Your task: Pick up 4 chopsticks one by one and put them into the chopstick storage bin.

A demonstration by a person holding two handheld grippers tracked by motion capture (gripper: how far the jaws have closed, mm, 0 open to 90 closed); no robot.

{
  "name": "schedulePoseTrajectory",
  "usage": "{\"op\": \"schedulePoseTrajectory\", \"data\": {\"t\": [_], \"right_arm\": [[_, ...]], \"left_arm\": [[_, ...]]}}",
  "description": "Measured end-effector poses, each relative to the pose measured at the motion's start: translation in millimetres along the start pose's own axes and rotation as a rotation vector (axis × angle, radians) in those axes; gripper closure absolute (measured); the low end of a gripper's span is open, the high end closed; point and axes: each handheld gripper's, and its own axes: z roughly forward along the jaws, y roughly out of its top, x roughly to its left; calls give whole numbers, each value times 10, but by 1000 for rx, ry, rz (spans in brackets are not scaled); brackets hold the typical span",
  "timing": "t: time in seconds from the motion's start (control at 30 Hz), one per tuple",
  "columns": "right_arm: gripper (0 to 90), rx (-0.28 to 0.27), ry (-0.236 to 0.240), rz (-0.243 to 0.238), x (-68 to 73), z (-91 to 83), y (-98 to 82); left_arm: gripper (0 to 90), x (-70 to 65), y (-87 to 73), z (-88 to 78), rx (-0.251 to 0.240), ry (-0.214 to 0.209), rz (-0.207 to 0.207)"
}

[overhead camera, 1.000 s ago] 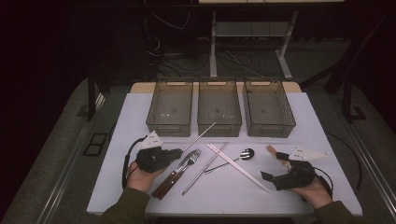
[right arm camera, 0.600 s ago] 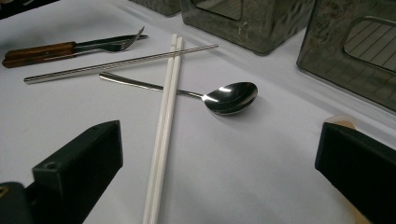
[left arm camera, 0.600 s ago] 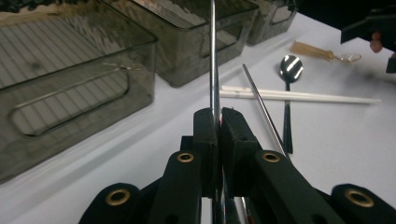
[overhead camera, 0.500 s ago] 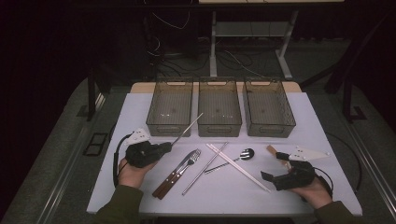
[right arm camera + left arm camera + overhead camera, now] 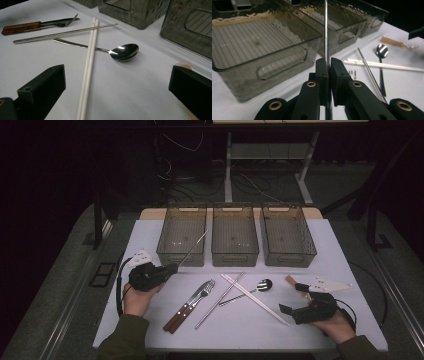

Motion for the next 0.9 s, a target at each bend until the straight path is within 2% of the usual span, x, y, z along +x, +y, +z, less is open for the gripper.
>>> {"op": "schedulePoseTrajectory", "data": {"t": [0.07,0.37,0.67,0.77,0.9], "right_arm": [[9,0,-1,3,-1,-1,0],[9,0,-5,8,-7,-1,0],[8,-5,-6,14,-14,-9,1],[9,-4,-5,15,-15,-8,1],[9,-6,-5,15,-14,-8,1]], "left_arm": [[849,62,13,3,-14,9,-11],[848,170,80,65,-35,20,-27],[849,283,174,173,-32,30,-19],[848,335,207,218,-43,31,-40],[848,400,275,278,-34,42,-36]]}}
